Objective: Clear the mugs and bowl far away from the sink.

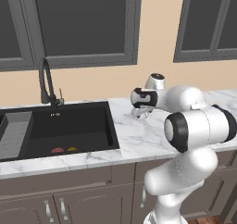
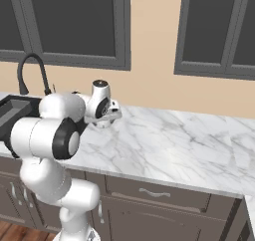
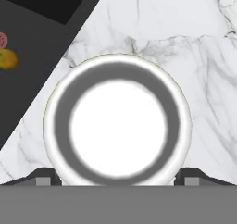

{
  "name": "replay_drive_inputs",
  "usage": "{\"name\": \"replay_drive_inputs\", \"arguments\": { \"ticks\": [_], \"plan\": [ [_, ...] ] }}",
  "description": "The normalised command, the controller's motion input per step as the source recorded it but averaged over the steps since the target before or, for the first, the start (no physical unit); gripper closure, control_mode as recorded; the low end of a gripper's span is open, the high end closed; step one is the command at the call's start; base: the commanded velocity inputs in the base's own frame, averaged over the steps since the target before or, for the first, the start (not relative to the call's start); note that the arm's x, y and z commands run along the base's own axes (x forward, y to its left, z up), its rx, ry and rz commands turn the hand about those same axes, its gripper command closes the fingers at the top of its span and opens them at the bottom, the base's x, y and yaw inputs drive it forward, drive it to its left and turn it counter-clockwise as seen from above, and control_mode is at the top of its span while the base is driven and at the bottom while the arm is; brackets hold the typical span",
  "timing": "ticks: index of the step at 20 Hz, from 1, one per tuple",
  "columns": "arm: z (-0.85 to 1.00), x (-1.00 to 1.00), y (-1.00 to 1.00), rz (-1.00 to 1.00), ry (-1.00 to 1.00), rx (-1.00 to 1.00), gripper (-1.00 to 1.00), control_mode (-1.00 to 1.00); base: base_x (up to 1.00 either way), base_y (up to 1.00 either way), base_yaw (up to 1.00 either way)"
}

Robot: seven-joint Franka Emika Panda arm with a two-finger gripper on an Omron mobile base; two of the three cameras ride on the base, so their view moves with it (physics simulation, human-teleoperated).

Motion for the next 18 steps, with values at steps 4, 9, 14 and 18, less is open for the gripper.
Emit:
{"name": "replay_drive_inputs", "arguments": {
  "ticks": [4, 9, 14, 18],
  "plan": [
    [0.71, -0.53, 0.0, 0.0, 0.0, 0.0, 1.0, -1.0, 0.0, 0.0, 0.0],
    [0.73, -0.52, 0.0, 0.0, 0.0, 0.0, 1.0, -1.0, 0.0, 0.0, 0.0],
    [0.59, -0.6, 0.0, 0.0, -0.01, 0.03, 1.0, -1.0, 0.0, 0.0, 0.0],
    [0.4, -0.66, 0.0, 0.0, -0.04, 0.03, 1.0, -1.0, 0.0, 0.0, 0.0]
  ]
}}
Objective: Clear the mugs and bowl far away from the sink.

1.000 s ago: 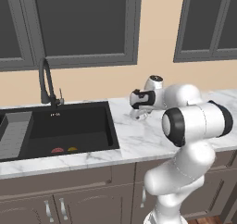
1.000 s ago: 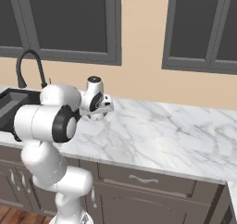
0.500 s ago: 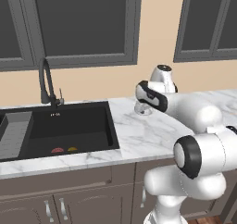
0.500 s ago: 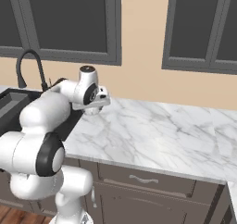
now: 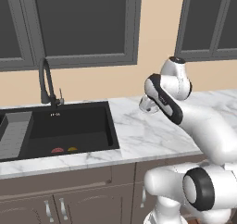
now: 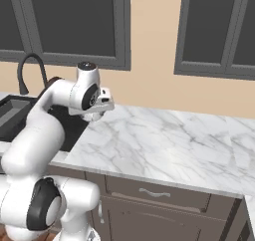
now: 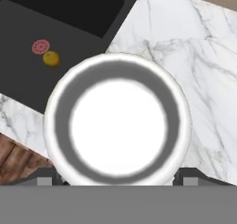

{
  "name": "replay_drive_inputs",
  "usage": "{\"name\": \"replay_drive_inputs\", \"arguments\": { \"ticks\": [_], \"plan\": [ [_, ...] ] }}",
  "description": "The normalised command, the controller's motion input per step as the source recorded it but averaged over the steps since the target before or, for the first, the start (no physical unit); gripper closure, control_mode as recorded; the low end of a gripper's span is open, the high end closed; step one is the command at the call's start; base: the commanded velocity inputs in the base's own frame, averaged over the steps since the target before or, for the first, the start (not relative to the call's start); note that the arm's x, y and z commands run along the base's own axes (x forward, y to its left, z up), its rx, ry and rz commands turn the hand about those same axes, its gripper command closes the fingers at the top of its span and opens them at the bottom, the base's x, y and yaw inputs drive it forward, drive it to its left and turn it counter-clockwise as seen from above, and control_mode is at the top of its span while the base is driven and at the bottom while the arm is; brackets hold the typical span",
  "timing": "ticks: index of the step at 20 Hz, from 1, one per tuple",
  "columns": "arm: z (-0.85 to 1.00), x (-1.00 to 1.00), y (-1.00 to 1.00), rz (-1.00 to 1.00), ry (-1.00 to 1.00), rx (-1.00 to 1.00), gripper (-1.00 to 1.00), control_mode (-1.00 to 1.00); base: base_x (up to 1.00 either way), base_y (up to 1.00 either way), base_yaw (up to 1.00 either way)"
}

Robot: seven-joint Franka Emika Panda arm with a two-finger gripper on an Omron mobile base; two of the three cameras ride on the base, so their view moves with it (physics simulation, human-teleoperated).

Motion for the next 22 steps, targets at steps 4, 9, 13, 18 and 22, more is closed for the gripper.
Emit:
{"name": "replay_drive_inputs", "arguments": {
  "ticks": [4, 9, 13, 18, 22],
  "plan": [
    [0.36, -0.66, 0.0, 0.0, -0.04, 0.0, 1.0, -1.0, 0.0, 0.0, 0.0],
    [0.26, -0.57, 0.0, 0.0, -0.01, 0.0, 1.0, -1.0, 0.0, 0.0, 0.0],
    [0.15, -0.51, 0.0, 0.0, 0.0, 0.0, 1.0, -1.0, 0.0, 0.0, 0.0],
    [0.01, -0.32, 0.0, 0.0, 0.0, 0.0, 1.0, -1.0, 0.0, 0.0, 0.0],
    [0.0, -0.25, 0.0, 0.0, 0.0, 0.0, 1.0, -1.0, 0.0, 0.0, 0.0]
  ]
}}
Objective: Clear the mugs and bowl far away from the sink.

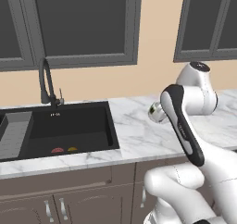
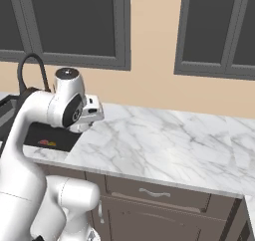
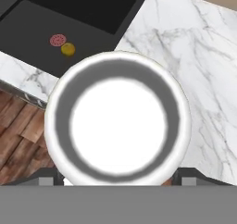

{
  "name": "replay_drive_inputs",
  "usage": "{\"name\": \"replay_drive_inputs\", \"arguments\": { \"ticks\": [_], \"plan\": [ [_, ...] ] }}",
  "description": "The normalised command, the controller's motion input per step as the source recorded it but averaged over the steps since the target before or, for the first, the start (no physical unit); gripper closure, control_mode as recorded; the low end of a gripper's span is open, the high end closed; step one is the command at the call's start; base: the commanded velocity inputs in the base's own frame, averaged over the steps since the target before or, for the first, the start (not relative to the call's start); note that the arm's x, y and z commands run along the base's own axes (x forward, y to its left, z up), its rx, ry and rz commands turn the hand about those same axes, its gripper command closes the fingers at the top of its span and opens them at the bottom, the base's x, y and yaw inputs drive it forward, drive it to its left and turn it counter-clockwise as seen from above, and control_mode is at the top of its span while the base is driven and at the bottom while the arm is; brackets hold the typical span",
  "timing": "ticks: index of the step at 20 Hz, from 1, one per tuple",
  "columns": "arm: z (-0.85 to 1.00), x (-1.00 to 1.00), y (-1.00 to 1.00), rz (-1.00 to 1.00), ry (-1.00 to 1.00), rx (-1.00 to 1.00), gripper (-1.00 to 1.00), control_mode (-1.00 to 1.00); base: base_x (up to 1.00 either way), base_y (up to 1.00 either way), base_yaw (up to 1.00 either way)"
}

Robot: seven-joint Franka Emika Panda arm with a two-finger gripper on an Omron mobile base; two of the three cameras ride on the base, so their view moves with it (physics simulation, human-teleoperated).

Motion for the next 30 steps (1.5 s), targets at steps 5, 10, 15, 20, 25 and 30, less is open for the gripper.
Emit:
{"name": "replay_drive_inputs", "arguments": {
  "ticks": [5, 10, 15, 20, 25, 30],
  "plan": [
    [0.0, -0.39, 0.14, 0.0, 0.0, 0.0, 1.0, -1.0, 0.0, 0.0, 0.0],
    [0.0, -0.19, 0.11, 0.0, 0.0, 0.0, 1.0, 1.0, -0.33, 0.16, 0.01],
    [0.0, 0.0, 0.0, 0.0, 0.0, 0.0, 1.0, 1.0, -0.6, 0.43, 0.15],
    [0.0, 0.0, 0.0, 0.0, 0.0, 0.0, 1.0, 1.0, -0.25, 0.56, 0.41],
    [0.0, 0.0, 0.0, 0.0, 0.0, 0.0, 1.0, 1.0, -0.01, 0.56, 0.58],
    [0.0, 0.0, 0.0, 0.0, 0.0, 0.0, 1.0, 1.0, 0.0, 0.54, 0.64]
  ]
}}
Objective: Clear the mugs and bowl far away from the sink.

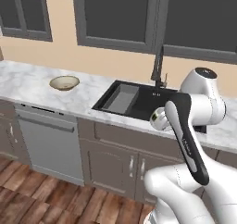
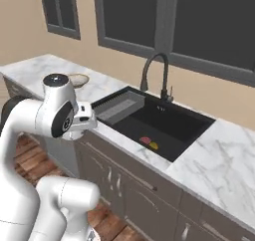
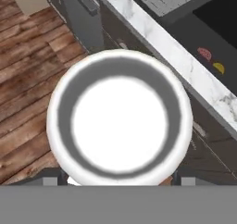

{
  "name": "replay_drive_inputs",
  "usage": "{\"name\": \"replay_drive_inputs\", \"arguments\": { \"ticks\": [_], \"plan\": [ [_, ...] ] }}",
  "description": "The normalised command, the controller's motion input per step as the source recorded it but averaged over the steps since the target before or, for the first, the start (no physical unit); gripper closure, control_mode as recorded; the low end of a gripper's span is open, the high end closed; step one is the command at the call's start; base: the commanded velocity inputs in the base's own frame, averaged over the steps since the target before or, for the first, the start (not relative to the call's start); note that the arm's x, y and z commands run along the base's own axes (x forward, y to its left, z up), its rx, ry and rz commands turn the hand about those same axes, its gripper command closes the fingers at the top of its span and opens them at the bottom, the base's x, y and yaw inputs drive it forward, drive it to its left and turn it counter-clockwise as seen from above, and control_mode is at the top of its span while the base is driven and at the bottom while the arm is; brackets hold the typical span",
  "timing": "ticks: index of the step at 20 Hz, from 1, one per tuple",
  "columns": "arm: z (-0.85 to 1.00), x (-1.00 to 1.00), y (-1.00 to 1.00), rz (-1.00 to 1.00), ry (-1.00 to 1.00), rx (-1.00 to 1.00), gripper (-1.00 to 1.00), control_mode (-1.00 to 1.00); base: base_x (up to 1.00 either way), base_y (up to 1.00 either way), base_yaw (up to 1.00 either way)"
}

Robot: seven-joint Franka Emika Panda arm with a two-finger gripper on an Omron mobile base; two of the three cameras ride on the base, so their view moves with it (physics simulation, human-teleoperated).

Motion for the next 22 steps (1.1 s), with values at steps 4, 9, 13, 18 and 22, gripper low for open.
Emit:
{"name": "replay_drive_inputs", "arguments": {
  "ticks": [4, 9, 13, 18, 22],
  "plan": [
    [0.0, 0.0, 0.0, 0.0, 0.0, 0.0, 1.0, 1.0, -0.08, 0.66, 0.63],
    [0.0, 0.0, 0.0, 0.0, 0.0, 0.0, 1.0, 1.0, -0.1, 0.74, 0.62],
    [0.0, 0.0, 0.0, 0.0, 0.0, 0.0, 1.0, 1.0, -0.02, 0.69, 0.62],
    [0.0, 0.0, 0.0, 0.0, 0.0, 0.0, 1.0, 1.0, 0.0, 0.65, 0.63],
    [0.0, 0.0, 0.0, 0.0, 0.0, 0.0, 1.0, 1.0, 0.01, 0.59, 0.63]
  ]
}}
